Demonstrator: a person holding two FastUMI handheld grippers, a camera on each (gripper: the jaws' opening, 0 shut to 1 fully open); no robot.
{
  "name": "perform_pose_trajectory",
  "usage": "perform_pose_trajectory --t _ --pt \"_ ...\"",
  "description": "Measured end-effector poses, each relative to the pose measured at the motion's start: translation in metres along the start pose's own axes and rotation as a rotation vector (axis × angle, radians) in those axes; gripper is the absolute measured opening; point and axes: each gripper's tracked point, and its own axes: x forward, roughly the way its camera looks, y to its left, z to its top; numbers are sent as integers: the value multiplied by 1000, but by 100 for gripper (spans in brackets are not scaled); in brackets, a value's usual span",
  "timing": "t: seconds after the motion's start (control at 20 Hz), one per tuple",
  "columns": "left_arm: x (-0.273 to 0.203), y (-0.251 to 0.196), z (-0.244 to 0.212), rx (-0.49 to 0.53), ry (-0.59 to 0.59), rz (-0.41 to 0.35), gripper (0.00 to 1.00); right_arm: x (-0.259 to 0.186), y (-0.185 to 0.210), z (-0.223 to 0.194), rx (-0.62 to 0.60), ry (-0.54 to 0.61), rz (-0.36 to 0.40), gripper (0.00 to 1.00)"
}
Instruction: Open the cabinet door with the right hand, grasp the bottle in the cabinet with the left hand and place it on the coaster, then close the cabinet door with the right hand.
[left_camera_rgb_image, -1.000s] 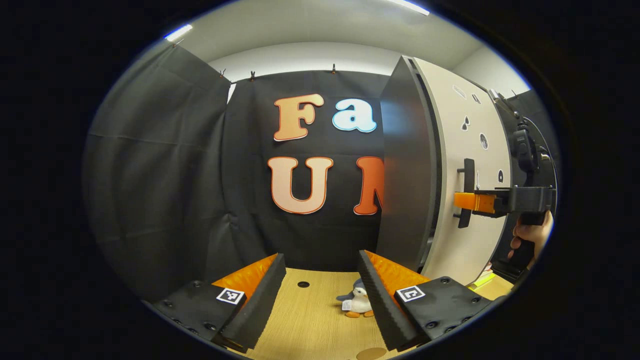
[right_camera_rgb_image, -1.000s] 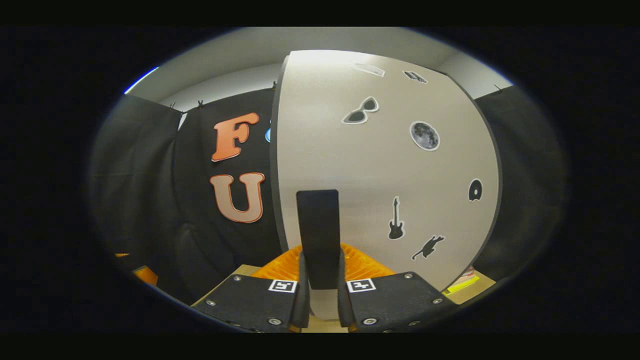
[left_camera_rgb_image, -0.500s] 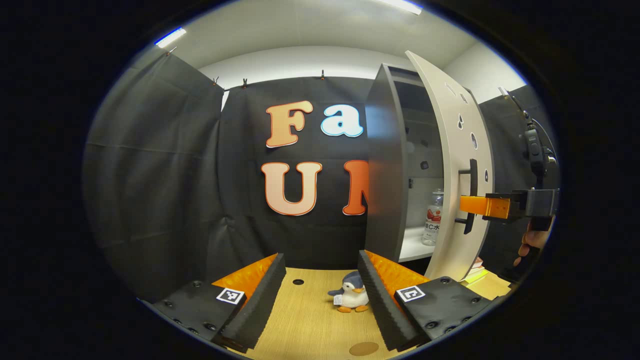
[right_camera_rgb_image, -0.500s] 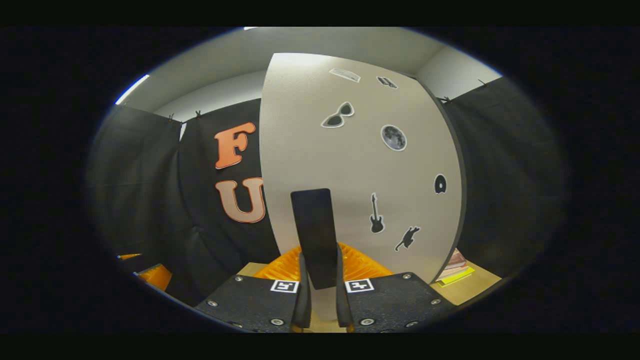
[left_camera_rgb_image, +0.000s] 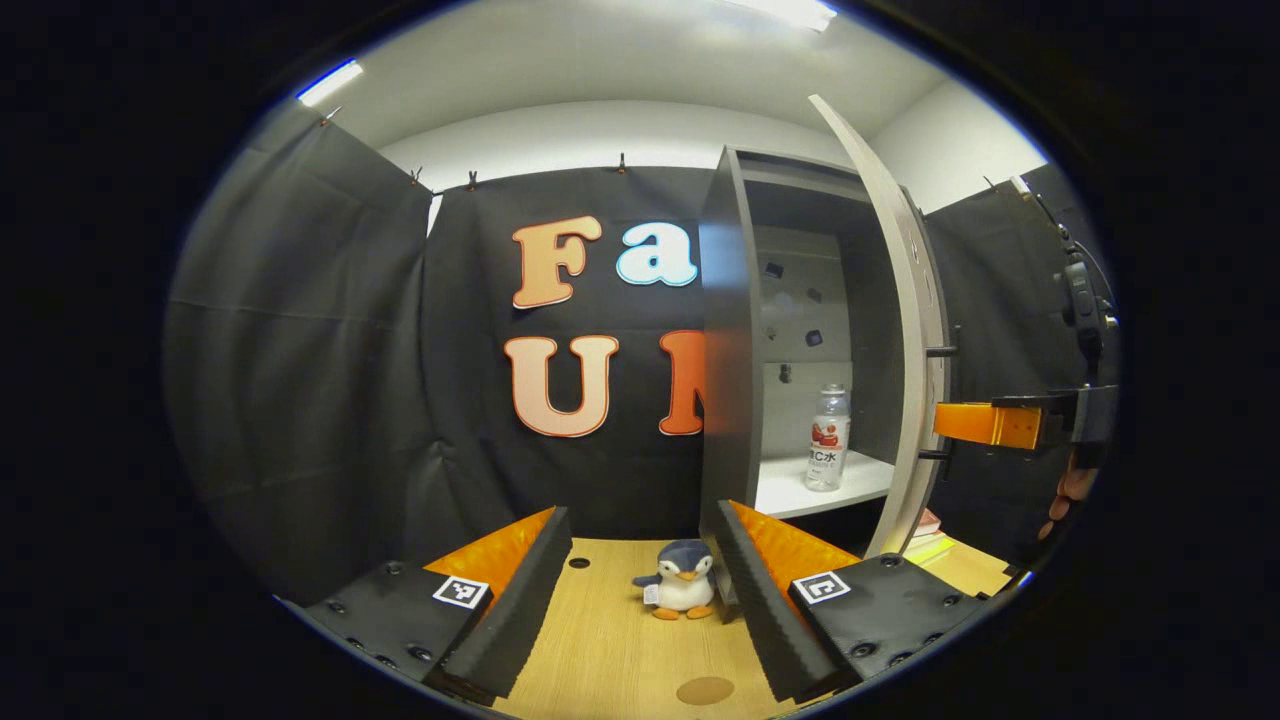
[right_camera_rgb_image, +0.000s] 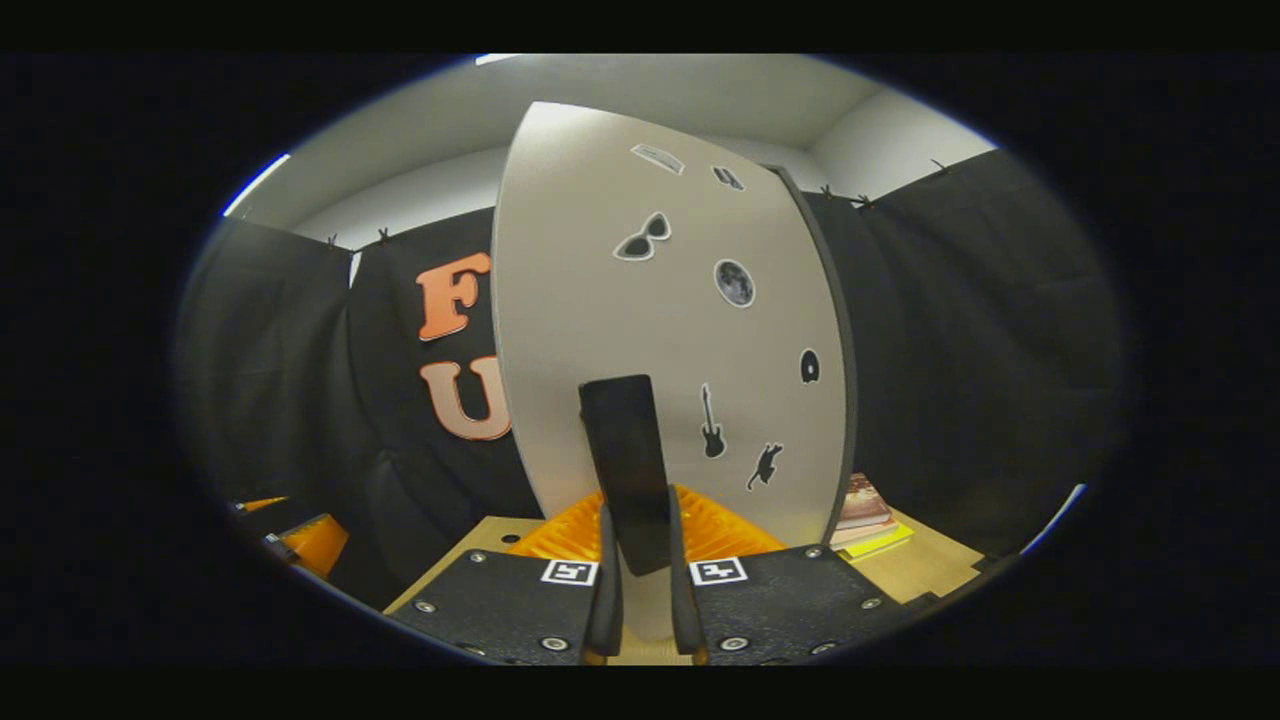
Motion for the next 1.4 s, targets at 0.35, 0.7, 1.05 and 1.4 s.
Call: perform_pose_trajectory --t 0.35,0.7,1.05,1.4 --pt "-14 -40 -7 -10 24 -68 95 -23 -34 2 9 -12 -52 19" --pt "-28 -78 -9 -14 35 -119 95 -35 -71 4 9 -26 -88 13" --pt "-41 -112 -11 -30 46 -149 95 -63 -147 9 45 -27 -109 13" --pt "-49 -131 -13 -41 58 -146 95 -72 -215 16 47 -56 -62 16"
